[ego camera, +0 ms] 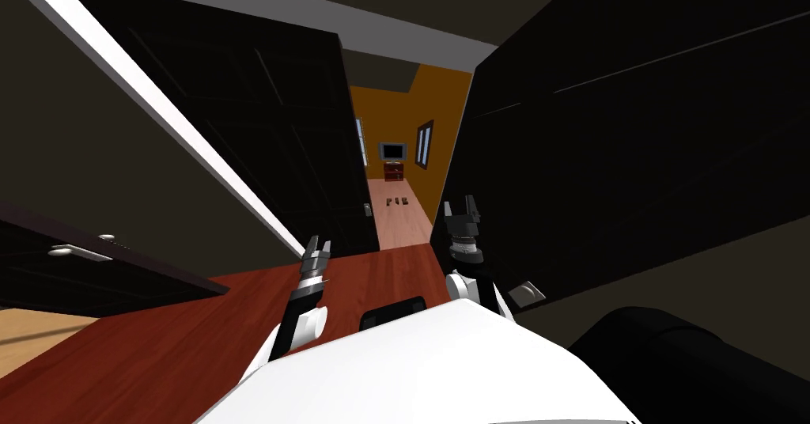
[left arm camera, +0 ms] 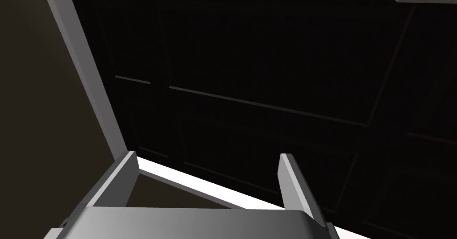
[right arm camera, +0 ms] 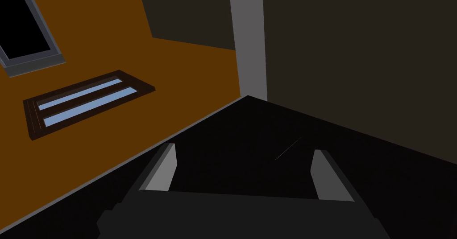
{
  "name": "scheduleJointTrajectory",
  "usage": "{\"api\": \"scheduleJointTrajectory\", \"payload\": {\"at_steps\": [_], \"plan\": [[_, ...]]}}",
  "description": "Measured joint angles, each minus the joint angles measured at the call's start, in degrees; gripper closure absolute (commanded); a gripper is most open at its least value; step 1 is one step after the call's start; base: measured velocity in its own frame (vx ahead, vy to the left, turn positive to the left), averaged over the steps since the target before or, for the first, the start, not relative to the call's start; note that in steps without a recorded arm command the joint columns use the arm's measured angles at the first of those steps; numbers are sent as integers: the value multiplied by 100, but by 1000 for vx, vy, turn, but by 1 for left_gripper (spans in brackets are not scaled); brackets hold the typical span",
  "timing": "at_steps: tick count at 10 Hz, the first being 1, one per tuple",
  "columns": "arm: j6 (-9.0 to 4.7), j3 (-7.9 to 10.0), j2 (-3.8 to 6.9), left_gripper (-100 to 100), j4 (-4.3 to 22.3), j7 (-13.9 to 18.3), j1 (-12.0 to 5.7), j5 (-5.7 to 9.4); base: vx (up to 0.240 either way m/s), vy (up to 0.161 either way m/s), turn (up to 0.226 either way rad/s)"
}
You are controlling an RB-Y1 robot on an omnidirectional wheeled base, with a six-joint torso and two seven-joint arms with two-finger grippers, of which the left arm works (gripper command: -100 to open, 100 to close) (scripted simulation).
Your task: Pull the door open
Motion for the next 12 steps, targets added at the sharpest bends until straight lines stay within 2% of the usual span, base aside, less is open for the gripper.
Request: {"api": "scheduleJointTrajectory", "payload": {"at_steps": [4,8,10,12], "plan": [[-71,5,55,-100,580,69,-135,-14,110,-27,-52],[-80,10,99,-100,1024,136,-225,-26,104,-21,-51],[-149,13,127,-100,1344,172,-297,-32,97,-23,-42],[-153,11,143,-100,1523,203,-311,-39,124,-22,-53]]}}
